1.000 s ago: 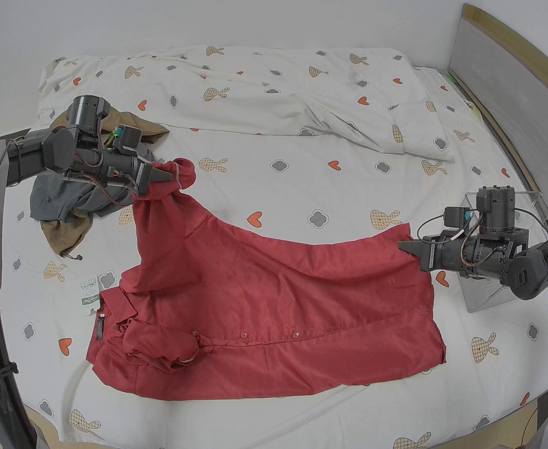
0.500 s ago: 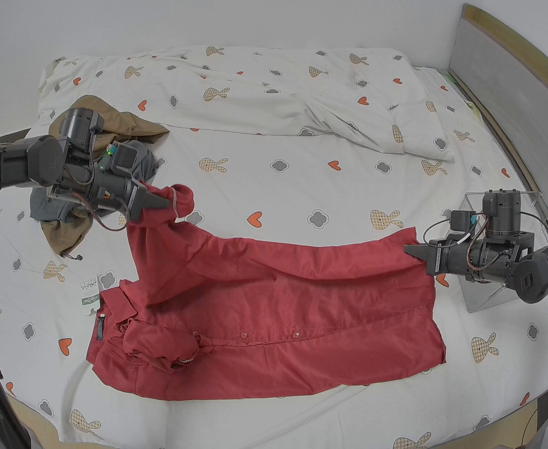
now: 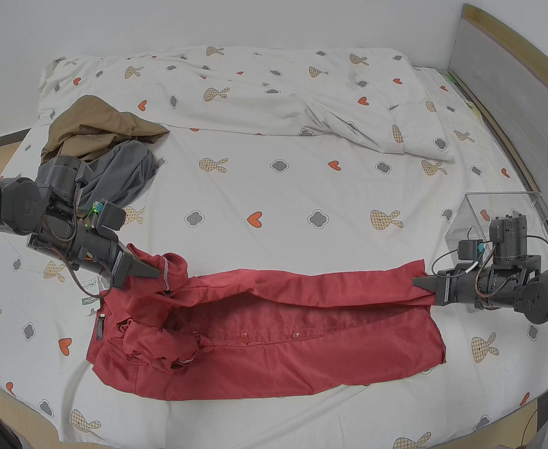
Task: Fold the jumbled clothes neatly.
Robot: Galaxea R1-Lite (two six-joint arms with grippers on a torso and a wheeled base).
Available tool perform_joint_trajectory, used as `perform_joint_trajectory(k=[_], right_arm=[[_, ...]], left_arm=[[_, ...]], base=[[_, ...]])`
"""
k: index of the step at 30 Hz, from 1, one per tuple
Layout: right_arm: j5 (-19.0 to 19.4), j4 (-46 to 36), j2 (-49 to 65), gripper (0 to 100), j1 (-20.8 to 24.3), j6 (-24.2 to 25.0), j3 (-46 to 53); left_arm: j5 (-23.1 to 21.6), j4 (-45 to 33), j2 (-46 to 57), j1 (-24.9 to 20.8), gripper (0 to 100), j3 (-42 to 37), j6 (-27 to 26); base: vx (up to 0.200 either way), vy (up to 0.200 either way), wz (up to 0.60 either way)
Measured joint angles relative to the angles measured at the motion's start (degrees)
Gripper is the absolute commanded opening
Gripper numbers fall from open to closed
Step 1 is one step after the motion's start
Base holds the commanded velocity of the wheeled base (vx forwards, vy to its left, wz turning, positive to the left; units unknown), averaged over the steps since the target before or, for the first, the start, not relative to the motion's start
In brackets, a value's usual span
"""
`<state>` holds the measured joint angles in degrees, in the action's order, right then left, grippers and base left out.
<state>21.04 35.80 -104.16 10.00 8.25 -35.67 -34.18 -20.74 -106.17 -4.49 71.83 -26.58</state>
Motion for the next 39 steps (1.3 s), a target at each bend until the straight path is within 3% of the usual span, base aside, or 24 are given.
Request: perform_joint_trajectory(k=[11,18,28,29,39], right_arm=[[0.06,-0.06,-0.04,0,0.15,-0.16,2.79],[0.04,-0.12,-0.28,0,0.33,-0.24,2.99],[0.00,-0.11,-0.59,0,-0.07,-0.54,3.49],[-0.07,-0.12,-0.72,100,-0.13,-0.54,3.60],[-0.41,-0.06,-1.07,100,-0.68,-0.56,3.62]], left_arm=[[0.00,0.18,1.89,-0.61,0,-6.78,0.00],[0.00,6.18,0.13,-0.72,0,-9.79,0.13],[-0.02,6.84,-2.60,-0.35,0,-10.50,0.50],[0.00,6.75,-2.71,-0.33,0,-10.47,0.61],[-0.02,6.34,-2.73,-0.20,0,-10.40,0.68]], base=[[0.000,0.000,0.00],[0.000,0.000,0.00],[0.000,0.000,0.00],[0.000,0.000,0.00],[0.000,0.000,0.00]])
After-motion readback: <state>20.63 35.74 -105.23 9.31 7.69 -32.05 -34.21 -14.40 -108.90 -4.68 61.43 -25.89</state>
